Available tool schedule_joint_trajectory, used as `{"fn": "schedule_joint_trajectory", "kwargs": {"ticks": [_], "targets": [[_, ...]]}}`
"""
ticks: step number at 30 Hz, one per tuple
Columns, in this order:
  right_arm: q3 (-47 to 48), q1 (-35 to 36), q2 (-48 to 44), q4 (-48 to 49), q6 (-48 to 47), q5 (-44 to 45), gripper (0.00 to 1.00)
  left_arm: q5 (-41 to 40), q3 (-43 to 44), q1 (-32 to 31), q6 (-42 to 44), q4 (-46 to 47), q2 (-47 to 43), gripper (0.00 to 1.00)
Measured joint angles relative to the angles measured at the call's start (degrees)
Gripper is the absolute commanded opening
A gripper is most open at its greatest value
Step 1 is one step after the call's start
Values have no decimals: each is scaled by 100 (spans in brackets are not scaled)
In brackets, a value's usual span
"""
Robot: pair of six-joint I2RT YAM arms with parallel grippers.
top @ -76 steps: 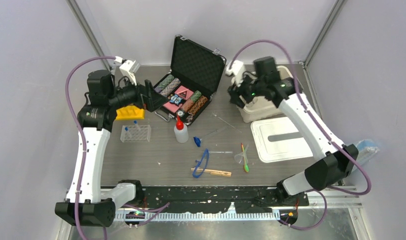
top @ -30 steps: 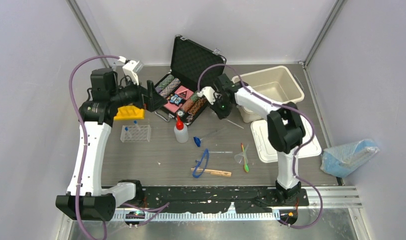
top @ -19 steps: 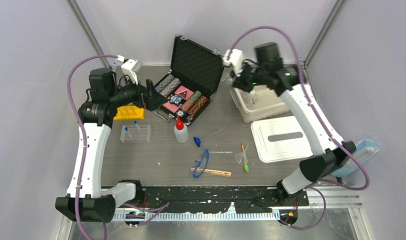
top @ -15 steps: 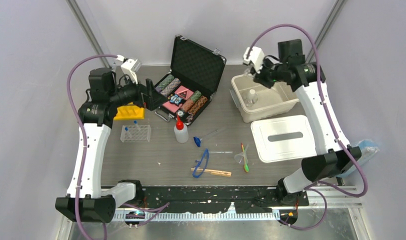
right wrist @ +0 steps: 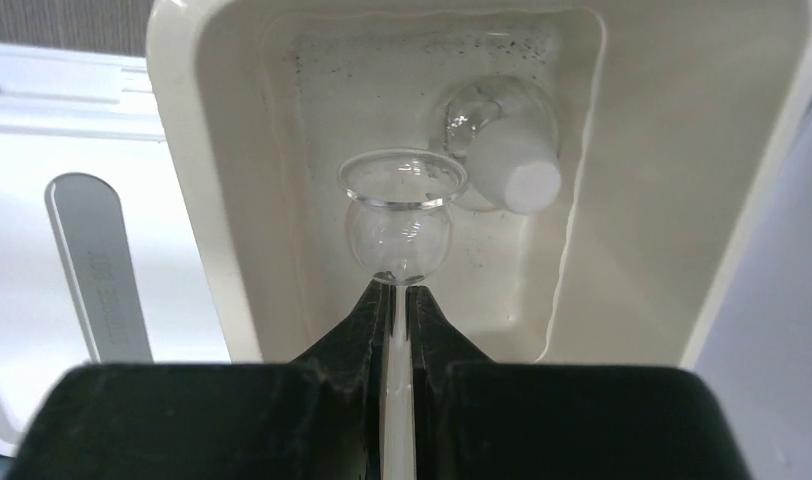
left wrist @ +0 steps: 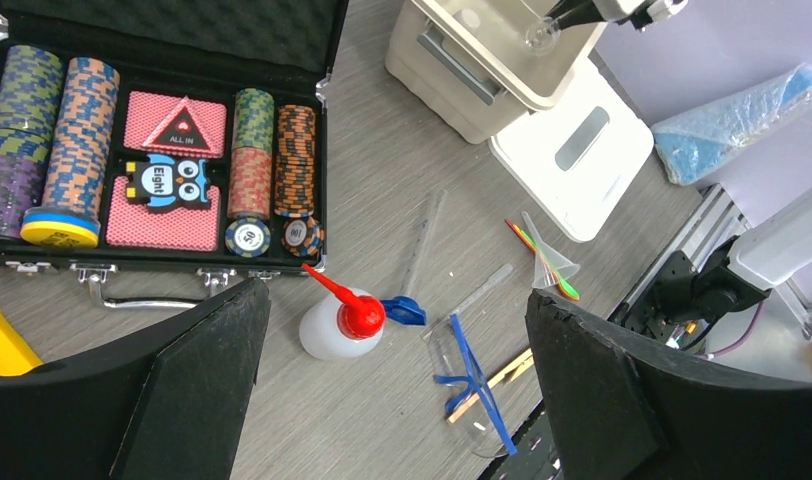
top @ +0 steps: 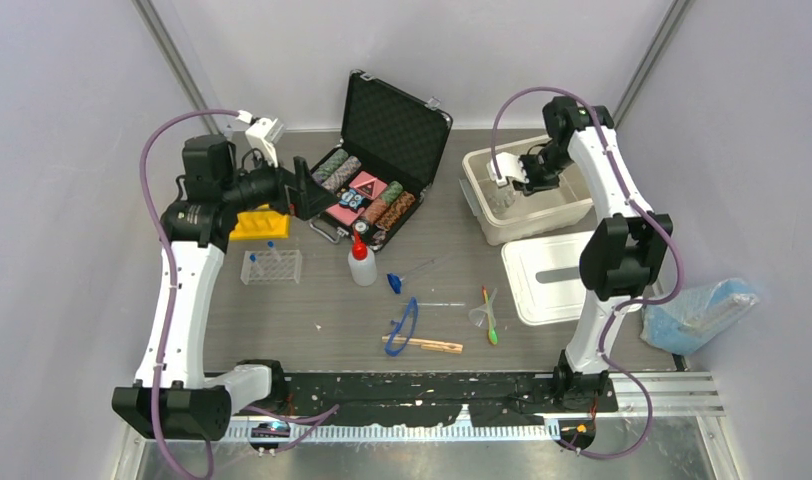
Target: Organize the chemistry lab equipment
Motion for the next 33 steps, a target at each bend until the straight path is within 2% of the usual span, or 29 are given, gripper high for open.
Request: {"fn": "schedule_joint_trajectory", "kwargs": {"ticks": [5,10,20,33], "targets": [[17,63,326,-208,-828,125,8,-2,2,0,7,-9,70,100],[-4,103,592,-136,-1099,229,9,-39,26,0,28,-50,240,100],[-15,96,1333,256,-1329,343,13,-146,157,0,136,-173,498,100],[-33,-120,1694,678,-1537,39,15,-262,358,0,321,-437,748,100]]}}
